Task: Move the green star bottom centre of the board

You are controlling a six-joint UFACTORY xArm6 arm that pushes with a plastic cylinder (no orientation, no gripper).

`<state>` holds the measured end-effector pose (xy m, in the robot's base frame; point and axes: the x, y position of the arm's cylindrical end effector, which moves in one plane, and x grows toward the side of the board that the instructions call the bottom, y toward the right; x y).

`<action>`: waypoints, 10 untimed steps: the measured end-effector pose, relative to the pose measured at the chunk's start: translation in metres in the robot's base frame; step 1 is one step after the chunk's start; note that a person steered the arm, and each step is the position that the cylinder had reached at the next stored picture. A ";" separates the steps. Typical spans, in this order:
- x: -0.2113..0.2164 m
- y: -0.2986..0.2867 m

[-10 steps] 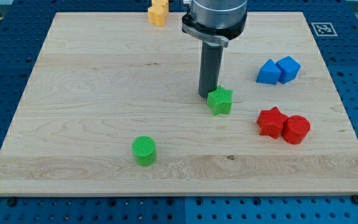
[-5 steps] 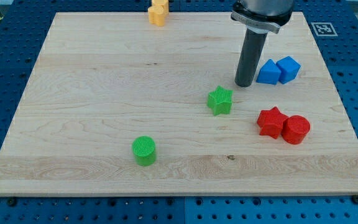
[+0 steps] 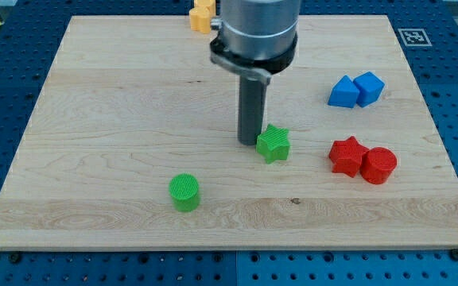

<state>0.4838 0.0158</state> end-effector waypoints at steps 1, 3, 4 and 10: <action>0.005 -0.006; -0.003 -0.003; -0.023 0.004; 0.008 0.094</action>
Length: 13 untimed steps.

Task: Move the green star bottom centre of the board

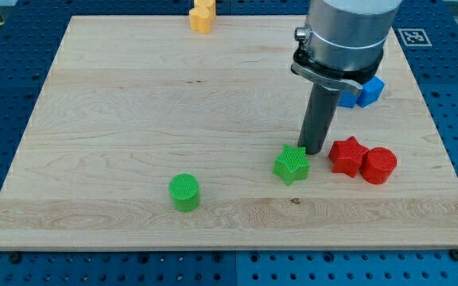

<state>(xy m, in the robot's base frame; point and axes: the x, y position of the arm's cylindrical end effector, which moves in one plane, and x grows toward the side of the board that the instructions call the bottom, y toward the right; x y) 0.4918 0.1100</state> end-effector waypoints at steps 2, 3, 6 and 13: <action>0.009 0.002; 0.009 -0.008; 0.009 -0.061; 0.033 0.017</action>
<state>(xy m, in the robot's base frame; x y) 0.5247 0.1271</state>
